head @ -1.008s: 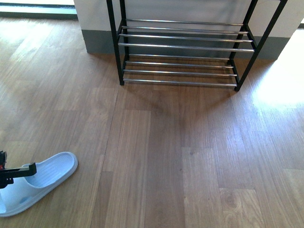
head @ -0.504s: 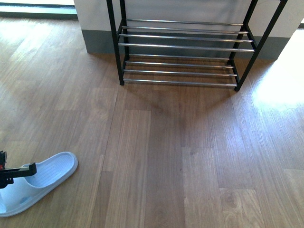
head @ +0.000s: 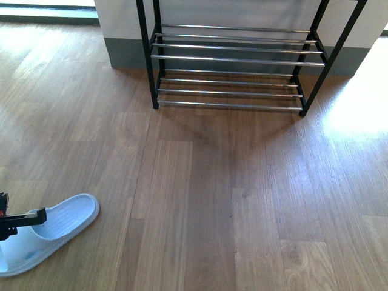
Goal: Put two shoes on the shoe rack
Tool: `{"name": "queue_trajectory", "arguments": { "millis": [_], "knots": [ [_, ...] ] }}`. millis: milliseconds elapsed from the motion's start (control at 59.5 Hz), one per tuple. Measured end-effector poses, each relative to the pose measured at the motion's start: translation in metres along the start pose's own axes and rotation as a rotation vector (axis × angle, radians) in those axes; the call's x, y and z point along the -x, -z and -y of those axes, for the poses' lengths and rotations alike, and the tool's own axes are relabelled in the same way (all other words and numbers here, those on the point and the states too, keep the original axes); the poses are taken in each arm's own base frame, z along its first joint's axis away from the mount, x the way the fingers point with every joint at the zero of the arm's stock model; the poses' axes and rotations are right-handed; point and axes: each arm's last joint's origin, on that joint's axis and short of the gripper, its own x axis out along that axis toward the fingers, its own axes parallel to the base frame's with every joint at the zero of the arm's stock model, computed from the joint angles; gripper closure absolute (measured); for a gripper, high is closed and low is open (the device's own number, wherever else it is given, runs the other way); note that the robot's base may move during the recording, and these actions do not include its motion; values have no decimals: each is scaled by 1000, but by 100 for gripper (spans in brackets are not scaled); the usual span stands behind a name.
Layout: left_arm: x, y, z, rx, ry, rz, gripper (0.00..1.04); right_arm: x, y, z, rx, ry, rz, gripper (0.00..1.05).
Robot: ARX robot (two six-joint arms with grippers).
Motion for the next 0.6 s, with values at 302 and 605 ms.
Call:
{"name": "queue_trajectory", "arguments": {
  "millis": [302, 605],
  "knots": [
    [0, 0, 0, 2, 0, 0, 83, 0, 0, 0, 0, 0, 0, 103],
    [0, 0, 0, 2, 0, 0, 25, 0, 0, 0, 0, 0, 0, 103]
  ]
}}
